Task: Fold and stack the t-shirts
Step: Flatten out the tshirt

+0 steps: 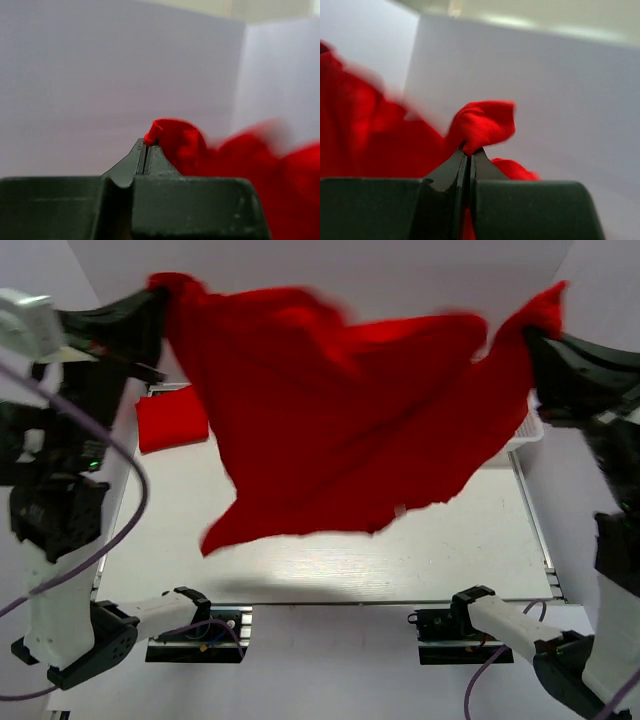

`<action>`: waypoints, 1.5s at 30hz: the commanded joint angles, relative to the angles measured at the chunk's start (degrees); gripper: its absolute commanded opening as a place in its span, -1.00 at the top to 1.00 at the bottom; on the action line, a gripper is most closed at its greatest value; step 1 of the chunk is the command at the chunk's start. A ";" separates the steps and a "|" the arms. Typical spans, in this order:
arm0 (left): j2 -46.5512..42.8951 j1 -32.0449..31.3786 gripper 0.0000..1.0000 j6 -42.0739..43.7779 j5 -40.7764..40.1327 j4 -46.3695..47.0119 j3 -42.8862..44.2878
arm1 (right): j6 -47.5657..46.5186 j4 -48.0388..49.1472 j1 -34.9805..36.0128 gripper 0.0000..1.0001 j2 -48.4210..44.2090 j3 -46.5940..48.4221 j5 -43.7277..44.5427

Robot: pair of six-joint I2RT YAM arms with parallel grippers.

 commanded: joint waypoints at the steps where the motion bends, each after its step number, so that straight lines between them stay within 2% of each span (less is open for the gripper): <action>1: -4.24 2.32 1.00 5.40 -5.98 -1.04 5.03 | -2.57 3.94 -1.97 1.00 -3.66 4.18 3.10; 7: -7.33 2.32 1.00 5.93 -4.05 0.09 3.73 | 0.15 5.60 -1.88 1.00 -7.35 0.67 1.16; 9: -7.33 2.32 1.00 5.93 -4.04 0.10 2.23 | 0.77 6.14 -1.88 1.00 -8.41 -3.37 3.00; 13: -5.50 2.32 1.00 3.65 -8.86 1.33 -5.50 | 1.48 6.41 -1.88 1.00 -6.75 -9.61 12.63; 14: -4.79 2.32 1.00 2.86 -13.40 1.85 -9.08 | 1.65 6.23 -1.88 1.00 -6.22 -11.45 15.80; 15: -4.17 1.80 1.00 1.90 -15.71 1.86 -11.38 | 1.74 6.40 -1.88 1.00 -4.91 -14.16 21.40; 17: -2.42 1.79 1.00 -0.65 -23.85 4.13 -16.73 | 2.62 7.28 -1.88 1.00 -2.10 -17.07 26.01; 18: -1.54 2.66 1.00 -3.01 -25.47 4.84 -22.07 | 3.06 8.59 -1.97 1.00 -0.26 -22.40 29.77; 20: 1.01 2.67 1.00 -6.71 -32.56 4.06 -26.06 | 4.46 11.31 -2.05 1.00 3.53 -27.69 35.06; 23: 8.82 3.37 1.00 -13.83 -37.25 1.86 -31.60 | 7.35 13.33 -2.75 1.00 12.40 -33.16 40.52; 25: 16.61 5.21 1.00 -20.48 -37.26 -1.12 -34.16 | 8.67 14.49 -4.07 1.00 21.60 -33.96 39.13; 26: 19.80 6.00 1.00 -22.18 -34.22 -2.35 -34.17 | 9.64 14.32 -4.34 1.00 24.08 -33.53 38.69; 27: 23.22 6.97 0.82 -25.15 -34.19 -6.80 -33.03 | 9.65 13.62 -4.51 1.00 29.24 -32.66 37.99; 28: 26.82 8.72 0.12 -28.23 -34.19 -9.02 -31.81 | 9.83 12.57 -5.73 1.00 34.51 -29.25 37.29; 29: 30.51 9.69 -0.35 -29.56 -32.88 -11.65 -29.97 | 9.74 12.30 -5.92 0.99 36.83 -27.83 36.24; 30: 38.03 10.48 -0.78 -30.97 -32.87 -18.29 -24.47 | 9.22 10.29 -6.27 0.55 41.81 -25.99 35.88; 31: 41.68 11.19 -0.99 -31.68 -32.26 -21.92 -20.84 | 9.04 6.36 -6.97 0.26 46.12 -19.96 35.18; 32: 45.02 12.41 -1.00 -33.34 -32.25 -25.44 -16.98 | 8.69 4.75 -7.15 -0.08 48.17 -17.64 34.13; 33: 47.75 12.43 -1.00 -33.36 -32.25 -27.65 -10.41 | 8.42 2.91 -7.24 -0.54 51.67 -13.09 33.33; 34: 51.43 12.95 -1.00 -33.36 -32.25 -30.20 -8.00 | 8.42 -1.02 -7.50 -0.71 54.05 -11.22 32.72; 35: 52.25 12.95 -1.00 -32.23 -31.30 -30.22 -5.89 | 7.55 -1.50 -7.50 -0.81 55.04 -7.37 31.84; 41: 49.46 13.48 -1.00 -25.37 -24.97 -17.40 -10.69 | 5.35 -3.17 -7.24 -0.81 54.78 -4.87 27.53; 45: 49.45 12.95 -1.00 -17.73 -19.35 -11.95 -10.70 | 6.22 -6.59 -7.33 -0.81 51.02 -5.40 20.43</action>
